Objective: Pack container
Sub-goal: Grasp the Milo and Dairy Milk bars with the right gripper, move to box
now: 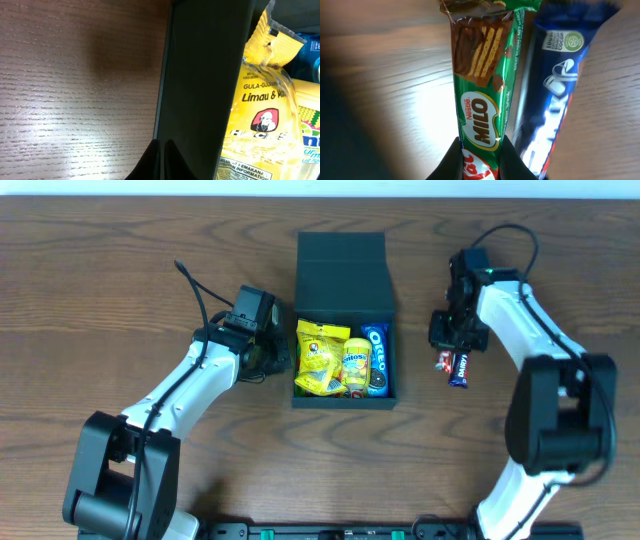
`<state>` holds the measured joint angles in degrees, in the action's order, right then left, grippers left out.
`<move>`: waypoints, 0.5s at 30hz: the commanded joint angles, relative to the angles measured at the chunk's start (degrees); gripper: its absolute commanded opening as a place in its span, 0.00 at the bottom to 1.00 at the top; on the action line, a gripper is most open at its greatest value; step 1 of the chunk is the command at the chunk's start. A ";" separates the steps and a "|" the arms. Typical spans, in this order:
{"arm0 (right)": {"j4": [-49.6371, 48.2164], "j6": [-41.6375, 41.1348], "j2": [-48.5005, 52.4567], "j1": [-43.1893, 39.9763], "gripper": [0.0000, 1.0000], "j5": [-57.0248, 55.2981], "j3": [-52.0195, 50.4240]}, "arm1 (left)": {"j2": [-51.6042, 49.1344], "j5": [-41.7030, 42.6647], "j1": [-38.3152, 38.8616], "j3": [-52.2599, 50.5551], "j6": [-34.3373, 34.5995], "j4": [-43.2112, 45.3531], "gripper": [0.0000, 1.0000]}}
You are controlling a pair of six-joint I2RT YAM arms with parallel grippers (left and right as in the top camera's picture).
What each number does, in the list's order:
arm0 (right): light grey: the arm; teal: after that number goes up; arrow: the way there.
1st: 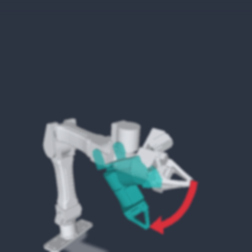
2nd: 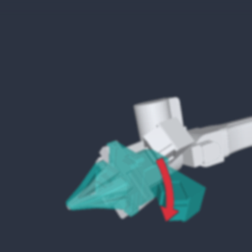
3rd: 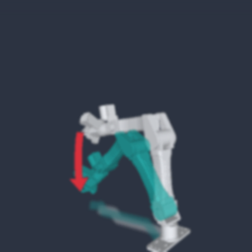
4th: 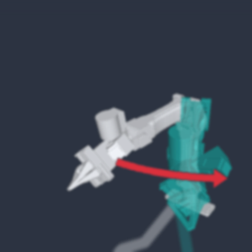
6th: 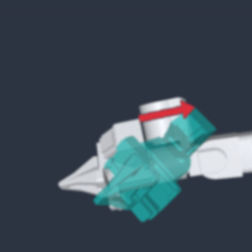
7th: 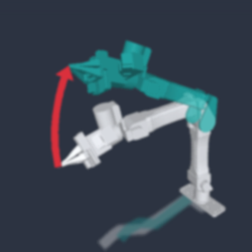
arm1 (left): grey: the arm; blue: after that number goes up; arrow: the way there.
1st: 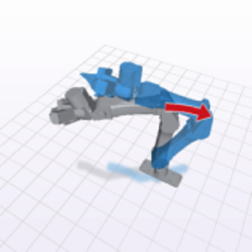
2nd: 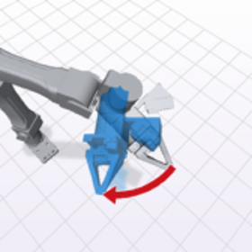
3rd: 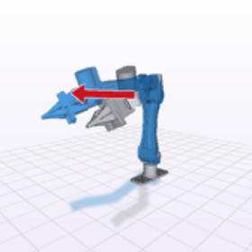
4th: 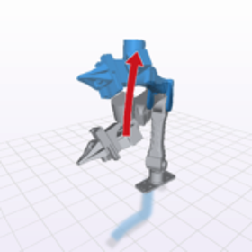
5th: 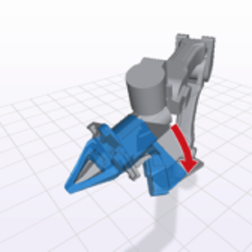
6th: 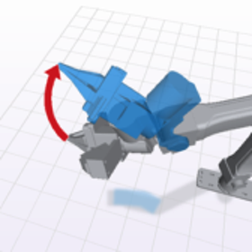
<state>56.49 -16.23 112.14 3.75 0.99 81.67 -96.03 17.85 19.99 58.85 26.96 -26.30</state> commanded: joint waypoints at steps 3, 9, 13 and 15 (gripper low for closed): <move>1.84 2.14 -11.32 5.62 0.02 10.32 2.80 | -0.22 0.17 -0.04 0.13 -0.83 0.00 0.06; 4.57 1.09 -12.35 14.12 0.01 11.72 1.33 | -0.22 0.17 -0.04 0.13 -0.85 -0.02 0.06; 4.28 -0.55 -12.20 17.22 0.01 11.63 -1.53 | -0.22 0.17 -0.04 0.13 -0.83 -0.02 0.06; 4.17 -2.36 -12.09 17.81 0.01 10.12 -2.82 | -0.22 0.17 -0.04 0.13 -0.83 0.00 0.06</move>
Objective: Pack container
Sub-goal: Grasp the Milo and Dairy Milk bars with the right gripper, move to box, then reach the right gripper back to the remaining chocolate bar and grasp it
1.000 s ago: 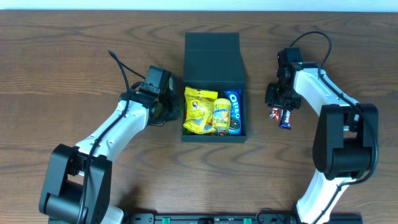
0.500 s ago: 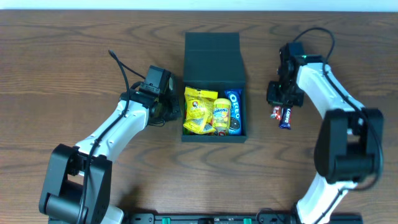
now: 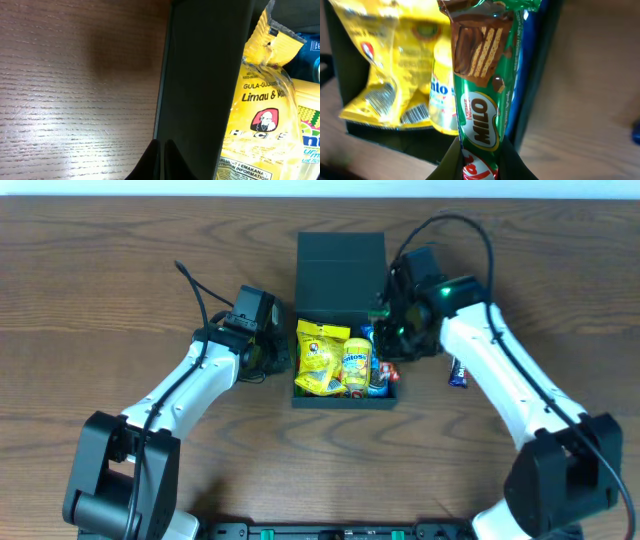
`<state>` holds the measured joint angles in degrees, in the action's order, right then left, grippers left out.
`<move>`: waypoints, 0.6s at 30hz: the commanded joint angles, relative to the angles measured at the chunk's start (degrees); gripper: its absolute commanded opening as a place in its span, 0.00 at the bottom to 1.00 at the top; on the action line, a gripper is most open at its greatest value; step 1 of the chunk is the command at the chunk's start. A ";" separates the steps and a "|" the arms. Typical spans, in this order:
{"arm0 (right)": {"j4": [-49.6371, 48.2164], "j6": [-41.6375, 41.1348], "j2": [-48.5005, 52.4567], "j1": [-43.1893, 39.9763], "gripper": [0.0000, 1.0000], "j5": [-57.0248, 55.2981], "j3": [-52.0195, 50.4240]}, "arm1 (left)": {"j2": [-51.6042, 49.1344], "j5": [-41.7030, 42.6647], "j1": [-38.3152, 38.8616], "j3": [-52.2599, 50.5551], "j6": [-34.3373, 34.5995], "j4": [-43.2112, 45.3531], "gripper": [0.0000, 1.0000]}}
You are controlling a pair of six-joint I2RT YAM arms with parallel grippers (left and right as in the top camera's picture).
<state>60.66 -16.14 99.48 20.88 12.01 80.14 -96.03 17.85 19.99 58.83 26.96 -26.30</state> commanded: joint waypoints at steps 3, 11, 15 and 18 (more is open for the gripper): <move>-0.31 -4.87 0.57 0.66 0.15 -3.74 -1.90 | -0.22 0.17 -0.04 0.15 -0.83 -0.02 0.06; -2.25 -4.39 0.48 -1.03 0.66 -7.89 -1.44 | -0.22 0.17 -0.04 0.15 -0.85 -0.02 0.06; -2.67 -4.39 0.61 -6.34 0.64 -17.81 -1.40 | -0.22 0.17 -0.04 0.15 -0.85 -0.04 0.06; -3.91 -3.67 1.16 -12.68 0.62 -18.58 -1.77 | -0.22 0.17 -0.04 0.15 -0.85 -0.04 0.06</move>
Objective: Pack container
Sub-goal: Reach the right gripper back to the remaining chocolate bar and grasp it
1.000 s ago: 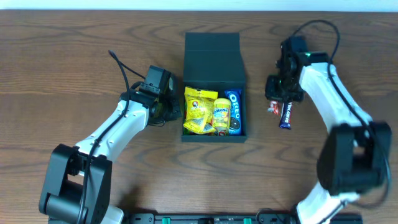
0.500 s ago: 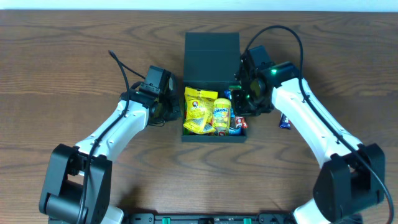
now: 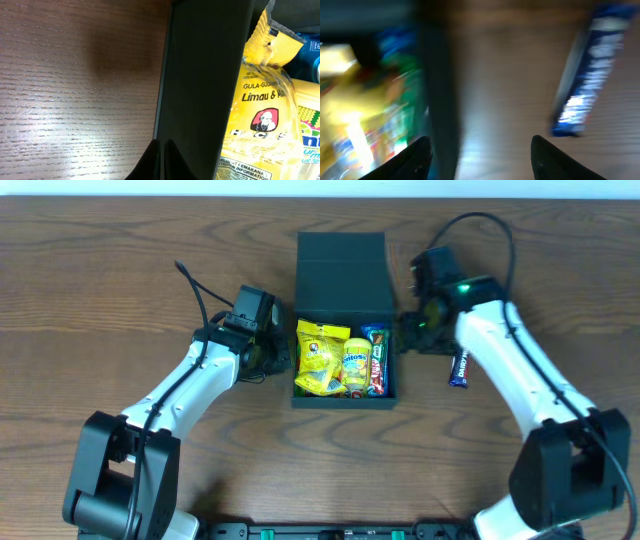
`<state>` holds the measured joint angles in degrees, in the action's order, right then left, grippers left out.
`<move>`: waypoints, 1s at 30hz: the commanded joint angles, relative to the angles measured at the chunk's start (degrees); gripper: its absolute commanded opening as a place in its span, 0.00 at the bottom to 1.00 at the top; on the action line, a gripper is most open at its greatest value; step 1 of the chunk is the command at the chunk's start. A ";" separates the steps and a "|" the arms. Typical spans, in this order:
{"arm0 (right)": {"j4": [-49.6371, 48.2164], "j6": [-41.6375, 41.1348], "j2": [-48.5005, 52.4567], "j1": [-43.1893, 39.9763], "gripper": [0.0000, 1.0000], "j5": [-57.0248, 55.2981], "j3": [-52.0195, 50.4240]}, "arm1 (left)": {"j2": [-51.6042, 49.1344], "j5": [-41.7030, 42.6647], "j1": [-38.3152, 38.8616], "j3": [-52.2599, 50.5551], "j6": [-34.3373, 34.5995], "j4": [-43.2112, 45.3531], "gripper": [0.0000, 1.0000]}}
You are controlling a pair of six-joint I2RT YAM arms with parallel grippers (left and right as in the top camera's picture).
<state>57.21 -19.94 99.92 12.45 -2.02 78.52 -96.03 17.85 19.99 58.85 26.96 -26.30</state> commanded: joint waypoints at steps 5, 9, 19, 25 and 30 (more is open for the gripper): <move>-3.45 5.92 2.97 -12.20 0.60 1.64 -2.27 | -0.22 0.17 -0.04 0.13 -0.85 -0.04 0.06; -4.94 6.80 6.64 -15.02 0.59 1.40 -2.51 | -0.22 0.15 -0.04 0.13 -0.85 -0.02 0.06; -6.38 6.91 15.23 -15.21 0.42 1.40 -2.51 | -0.22 0.17 -0.04 0.13 -0.85 -0.31 0.06; -7.15 6.91 15.39 -15.21 0.17 1.40 -2.51 | -0.22 0.17 -0.04 0.13 -0.85 -0.44 0.06; -7.30 6.95 15.28 -15.21 0.12 1.44 -2.23 | -0.22 0.17 -0.04 0.13 -0.85 -0.44 0.06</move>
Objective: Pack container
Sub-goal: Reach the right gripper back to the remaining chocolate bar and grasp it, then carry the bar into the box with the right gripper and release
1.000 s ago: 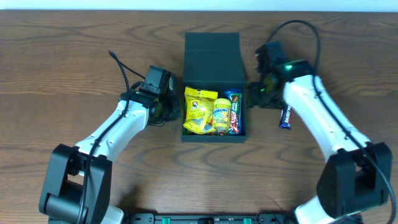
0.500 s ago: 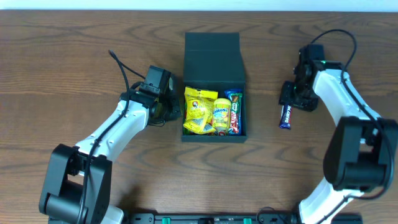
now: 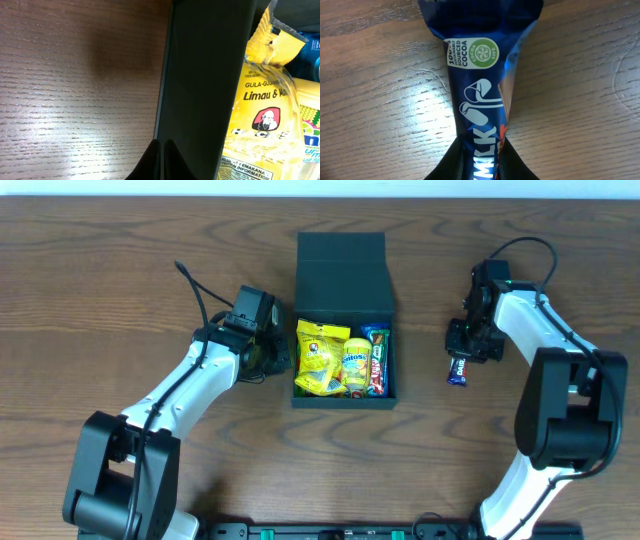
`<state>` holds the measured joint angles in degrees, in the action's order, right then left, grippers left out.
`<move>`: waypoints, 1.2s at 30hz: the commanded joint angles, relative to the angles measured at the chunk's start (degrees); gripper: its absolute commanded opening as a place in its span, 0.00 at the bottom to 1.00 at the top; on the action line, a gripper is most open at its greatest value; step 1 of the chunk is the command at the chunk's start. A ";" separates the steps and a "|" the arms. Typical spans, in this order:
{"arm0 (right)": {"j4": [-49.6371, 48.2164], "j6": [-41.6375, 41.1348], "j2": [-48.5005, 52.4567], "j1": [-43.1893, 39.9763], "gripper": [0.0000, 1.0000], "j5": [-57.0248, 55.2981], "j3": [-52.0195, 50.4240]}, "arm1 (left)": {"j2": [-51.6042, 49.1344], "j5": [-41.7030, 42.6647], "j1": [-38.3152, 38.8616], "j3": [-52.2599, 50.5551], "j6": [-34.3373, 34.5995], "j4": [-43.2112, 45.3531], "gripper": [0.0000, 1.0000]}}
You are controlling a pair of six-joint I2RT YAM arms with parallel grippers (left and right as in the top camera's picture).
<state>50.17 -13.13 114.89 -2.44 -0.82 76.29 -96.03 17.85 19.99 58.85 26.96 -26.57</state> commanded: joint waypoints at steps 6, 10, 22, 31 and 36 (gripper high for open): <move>6.01 1.03 -2.51 1.70 0.03 2.93 5.44 | -0.22 0.15 -0.04 0.13 -0.85 -0.15 0.06; 7.96 1.22 -7.69 5.57 0.01 6.51 8.00 | -0.22 0.15 -0.04 0.13 -0.85 -0.17 0.06; 10.73 -2.75 -12.79 20.94 0.02 10.49 6.97 | -0.22 0.00 -0.04 0.13 -0.85 -0.17 0.06; 9.73 -5.27 -12.55 22.77 0.51 10.08 4.02 | -0.22 0.00 -0.04 0.13 -0.87 -0.22 0.06; 9.44 -5.27 -12.57 22.71 0.55 10.05 4.02 | -0.22 0.00 -0.04 0.13 -0.87 -0.22 0.06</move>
<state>59.90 -17.61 101.80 19.86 9.21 80.71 -96.03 17.85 19.99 58.83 26.94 -26.59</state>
